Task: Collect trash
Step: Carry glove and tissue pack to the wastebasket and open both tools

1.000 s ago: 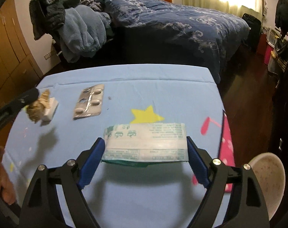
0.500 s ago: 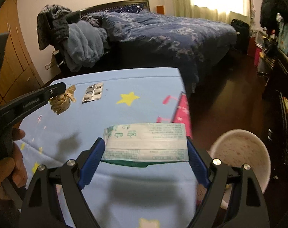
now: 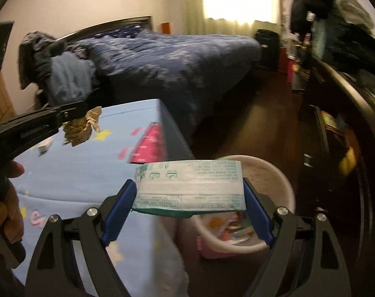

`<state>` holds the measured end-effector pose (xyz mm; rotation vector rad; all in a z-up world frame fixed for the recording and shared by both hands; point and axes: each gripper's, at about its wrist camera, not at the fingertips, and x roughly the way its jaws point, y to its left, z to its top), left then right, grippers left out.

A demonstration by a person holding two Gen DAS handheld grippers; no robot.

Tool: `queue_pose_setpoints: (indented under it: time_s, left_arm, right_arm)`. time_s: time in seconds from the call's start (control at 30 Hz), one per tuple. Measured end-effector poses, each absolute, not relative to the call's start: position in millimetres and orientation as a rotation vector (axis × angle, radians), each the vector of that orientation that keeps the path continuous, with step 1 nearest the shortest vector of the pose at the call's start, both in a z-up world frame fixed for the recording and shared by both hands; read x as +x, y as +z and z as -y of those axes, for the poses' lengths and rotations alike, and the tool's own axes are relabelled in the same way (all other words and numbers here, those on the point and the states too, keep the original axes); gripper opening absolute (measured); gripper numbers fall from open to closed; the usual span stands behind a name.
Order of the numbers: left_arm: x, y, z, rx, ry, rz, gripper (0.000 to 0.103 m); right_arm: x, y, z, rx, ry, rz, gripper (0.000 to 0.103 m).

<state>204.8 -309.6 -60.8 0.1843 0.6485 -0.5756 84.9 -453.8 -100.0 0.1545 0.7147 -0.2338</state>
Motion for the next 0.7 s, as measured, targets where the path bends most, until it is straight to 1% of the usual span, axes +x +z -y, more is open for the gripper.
queue_pose_setpoints:
  time_s: [0.3,0.7]
  left_arm:
    - [198.0,-72.2,388.0,0.251,-0.721,-0.666,0.004]
    - [197.8,-98.3,456.3,0.318,-0.806,-0.705,0.004]
  right_arm:
    - [64.3,-121.8,526.1,0.24,-0.391,-0.734,0.084]
    - [70.2,-146.5,558.2,0.262,-0.444,-0.764,0.084]
